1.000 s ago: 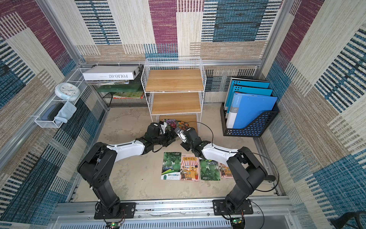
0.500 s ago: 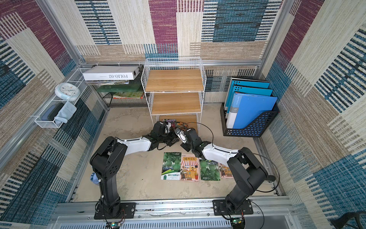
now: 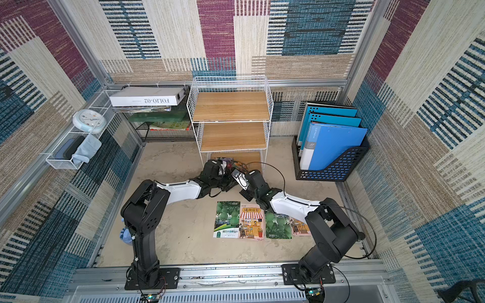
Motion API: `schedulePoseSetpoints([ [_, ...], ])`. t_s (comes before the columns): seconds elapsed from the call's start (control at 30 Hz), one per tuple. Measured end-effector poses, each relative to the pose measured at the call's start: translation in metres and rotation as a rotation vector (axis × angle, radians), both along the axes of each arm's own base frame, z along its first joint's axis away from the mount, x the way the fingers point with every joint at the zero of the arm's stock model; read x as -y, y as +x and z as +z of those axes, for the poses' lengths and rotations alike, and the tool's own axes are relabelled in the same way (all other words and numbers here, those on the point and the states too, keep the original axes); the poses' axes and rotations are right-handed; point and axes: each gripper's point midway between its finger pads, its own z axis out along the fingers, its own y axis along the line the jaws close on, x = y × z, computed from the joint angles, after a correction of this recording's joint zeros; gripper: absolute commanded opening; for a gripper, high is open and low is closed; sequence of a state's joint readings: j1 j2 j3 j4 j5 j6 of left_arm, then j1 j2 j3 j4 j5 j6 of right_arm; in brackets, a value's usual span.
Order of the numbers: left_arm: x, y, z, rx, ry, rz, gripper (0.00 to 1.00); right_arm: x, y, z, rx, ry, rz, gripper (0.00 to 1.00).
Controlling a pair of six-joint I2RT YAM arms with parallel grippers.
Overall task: Take the seed bag off the shelf
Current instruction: Pick up the seed packet from the shelf.
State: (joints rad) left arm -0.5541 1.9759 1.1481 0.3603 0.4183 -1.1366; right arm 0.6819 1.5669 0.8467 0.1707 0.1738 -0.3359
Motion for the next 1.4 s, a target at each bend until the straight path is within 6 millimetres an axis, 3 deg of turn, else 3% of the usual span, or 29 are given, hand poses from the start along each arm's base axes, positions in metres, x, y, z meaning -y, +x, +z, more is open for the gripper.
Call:
schedulePoseSetpoints([
  [0.27, 0.003, 0.004, 0.005, 0.014, -0.021, 0.002, 0.22, -0.001, -0.001, 0.0, -0.002, 0.001, 0.004, 0.0],
  [0.47, 0.005, 0.006, 0.007, 0.019, -0.029, 0.002, 0.01, 0.0, -0.003, -0.002, -0.007, -0.003, 0.005, 0.0],
  [0.57, 0.006, 0.006, 0.005, 0.009, -0.033, 0.004, 0.0, 0.0, -0.003, -0.002, -0.008, -0.004, 0.006, 0.0],
  [0.6, 0.006, 0.006, 0.005, 0.006, -0.035, 0.002, 0.0, 0.0, -0.003, -0.001, -0.007, -0.003, 0.006, 0.08],
  [0.73, 0.007, 0.005, 0.005, 0.005, -0.039, -0.004, 0.0, 0.001, -0.005, 0.006, 0.002, 0.009, -0.003, 0.63],
  [0.93, 0.006, 0.002, 0.01, 0.013, -0.041, -0.011, 0.0, 0.012, -0.015, 0.027, 0.02, 0.052, -0.048, 0.95],
  [1.0, 0.005, 0.0, 0.013, 0.028, -0.038, -0.017, 0.0, 0.017, -0.023, 0.032, 0.015, 0.066, -0.06, 1.0],
  [1.17, 0.0, -0.007, 0.022, 0.066, -0.027, -0.035, 0.0, 0.029, -0.048, 0.047, -0.022, 0.126, -0.079, 0.99],
  [1.4, -0.014, -0.046, 0.035, 0.121, -0.012, -0.103, 0.0, 0.032, -0.079, 0.076, -0.105, 0.273, -0.067, 0.95],
])
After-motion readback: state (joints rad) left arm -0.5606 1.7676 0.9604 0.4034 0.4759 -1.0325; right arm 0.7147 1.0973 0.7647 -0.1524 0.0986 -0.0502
